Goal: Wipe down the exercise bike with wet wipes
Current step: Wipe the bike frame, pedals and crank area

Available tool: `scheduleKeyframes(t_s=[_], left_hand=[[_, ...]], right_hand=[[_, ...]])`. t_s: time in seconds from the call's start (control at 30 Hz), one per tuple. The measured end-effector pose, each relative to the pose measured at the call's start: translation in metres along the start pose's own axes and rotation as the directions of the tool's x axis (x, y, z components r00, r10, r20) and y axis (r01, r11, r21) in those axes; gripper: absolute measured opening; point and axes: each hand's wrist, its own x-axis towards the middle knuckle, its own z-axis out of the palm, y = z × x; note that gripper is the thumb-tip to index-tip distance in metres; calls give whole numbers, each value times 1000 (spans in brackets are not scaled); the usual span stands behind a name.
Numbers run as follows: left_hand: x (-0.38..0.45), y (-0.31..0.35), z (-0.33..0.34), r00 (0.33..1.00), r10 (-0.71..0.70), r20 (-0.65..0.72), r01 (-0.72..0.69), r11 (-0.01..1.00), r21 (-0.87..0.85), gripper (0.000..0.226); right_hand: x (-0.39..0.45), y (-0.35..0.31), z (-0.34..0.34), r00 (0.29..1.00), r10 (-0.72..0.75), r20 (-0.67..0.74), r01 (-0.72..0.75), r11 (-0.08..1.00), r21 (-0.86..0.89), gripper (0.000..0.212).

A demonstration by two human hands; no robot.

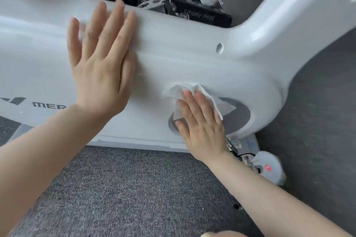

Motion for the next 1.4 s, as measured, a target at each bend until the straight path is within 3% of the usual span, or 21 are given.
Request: scheduleKeyframes(t_s=[0.1,0.17,0.37,0.47,0.63,0.7,0.8,0.87,0.9,0.97,1.0,1.07,1.2,1.3,1.4], left_hand=[[-7,10,6,1000,28,12,-28,999,14,49],[-13,15,8,996,76,48,-77,997,14,50],[-24,15,1,977,144,157,-140,990,-37,57],[-23,7,-9,961,197,193,-195,980,-31,59],[-23,5,-19,947,199,252,-183,979,-86,61],[-24,5,-19,945,199,260,-181,979,-93,61],[-24,3,-14,953,200,227,-185,979,-85,61],[-26,5,-8,960,189,205,-178,981,-73,60],[-28,7,-5,966,174,191,-163,984,-73,60],[-30,14,1,979,131,155,-118,989,-92,60],[-30,18,3,984,106,147,-91,990,-106,60],[-31,25,7,987,54,152,-34,991,-131,61],[-33,33,7,983,-11,183,51,974,-220,63],[-31,33,7,975,-18,221,83,954,-288,62],[-32,32,9,974,-29,225,102,941,-322,63]], right_hand=[[10,-24,6,952,296,-80,-270,933,239,68],[21,-43,11,916,393,-85,-343,875,341,70],[-30,-42,40,987,136,81,-154,946,287,80],[-32,-43,30,970,214,112,-238,925,295,69],[-28,-29,17,933,327,148,-343,934,101,82],[-40,-11,17,863,469,187,-492,864,106,85],[-56,-5,11,689,685,236,-720,611,329,92],[-49,-14,3,686,691,228,-693,527,491,86],[-41,-19,1,741,641,200,-637,577,512,83],[-25,-34,6,890,434,139,-449,780,435,81],[-22,-45,12,931,333,151,-366,837,407,82],[-37,-67,29,947,225,229,-301,869,393,84],[-116,-68,61,867,240,436,-385,879,281,93],[-133,-48,54,801,403,442,-521,834,184,89],[-122,-49,41,716,523,462,-667,709,231,84]])
